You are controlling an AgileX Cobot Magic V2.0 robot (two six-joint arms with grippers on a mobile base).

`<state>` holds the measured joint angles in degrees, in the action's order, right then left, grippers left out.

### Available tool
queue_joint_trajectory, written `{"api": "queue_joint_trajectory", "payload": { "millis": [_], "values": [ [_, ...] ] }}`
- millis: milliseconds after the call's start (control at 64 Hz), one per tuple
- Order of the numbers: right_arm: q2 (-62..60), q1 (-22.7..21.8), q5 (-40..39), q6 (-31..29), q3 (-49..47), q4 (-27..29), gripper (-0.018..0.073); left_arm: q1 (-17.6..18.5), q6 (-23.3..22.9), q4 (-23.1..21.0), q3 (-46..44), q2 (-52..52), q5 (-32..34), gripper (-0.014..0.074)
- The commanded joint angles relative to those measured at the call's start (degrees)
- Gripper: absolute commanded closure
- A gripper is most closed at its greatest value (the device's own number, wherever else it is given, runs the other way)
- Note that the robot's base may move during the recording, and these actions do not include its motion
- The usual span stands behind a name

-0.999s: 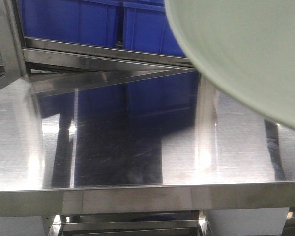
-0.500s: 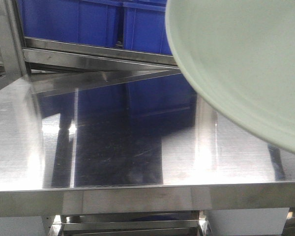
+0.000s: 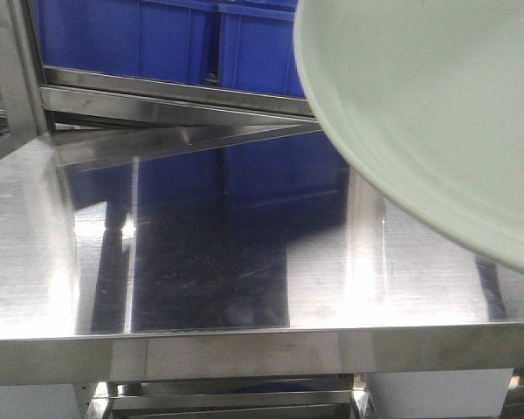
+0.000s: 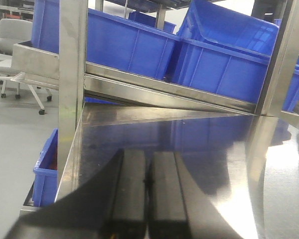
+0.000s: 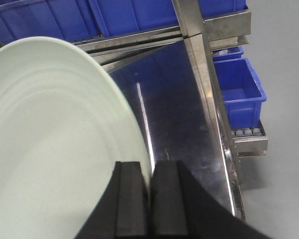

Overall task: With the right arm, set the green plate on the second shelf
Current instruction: 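Hold the plate raised in the right gripper while backing away from the table, then drive across the floor carrying the plate in the right gripper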

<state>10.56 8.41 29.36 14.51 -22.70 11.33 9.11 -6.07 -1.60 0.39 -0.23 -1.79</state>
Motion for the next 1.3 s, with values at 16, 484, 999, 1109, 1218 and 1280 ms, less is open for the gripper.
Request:
{"api": "queue_joint_trajectory", "payload": {
  "millis": [16,484,999,1109,1218,1280],
  "values": [
    [0.82,-0.23,-6.48,0.5,-1.77,0.55,0.0503,0.47,-0.19,-0.47,2.34,-1.04,5.1,0.0466],
    [0.82,-0.23,-6.48,0.5,-1.77,0.55,0.0503,0.47,-0.19,-0.47,2.34,-1.04,5.1,0.0466],
    [0.82,-0.23,-6.48,0.5,-1.77,0.55,0.0503,0.47,-0.19,-0.47,2.34,-1.04,5.1,0.0466],
    [0.82,-0.23,-6.48,0.5,-1.77,0.55,0.0503,0.47,-0.19,-0.47,2.34,-1.04,5.1,0.0466],
    [0.82,-0.23,-6.48,0.5,-1.77,0.55,0.0503,0.47,-0.19,-0.47,2.34,-1.04,5.1,0.0466],
    [0.82,-0.23,-6.48,0.5,-1.77,0.55,0.0503,0.47,-0.19,-0.47,2.34,-1.04,5.1,0.0466]
  ]
}}
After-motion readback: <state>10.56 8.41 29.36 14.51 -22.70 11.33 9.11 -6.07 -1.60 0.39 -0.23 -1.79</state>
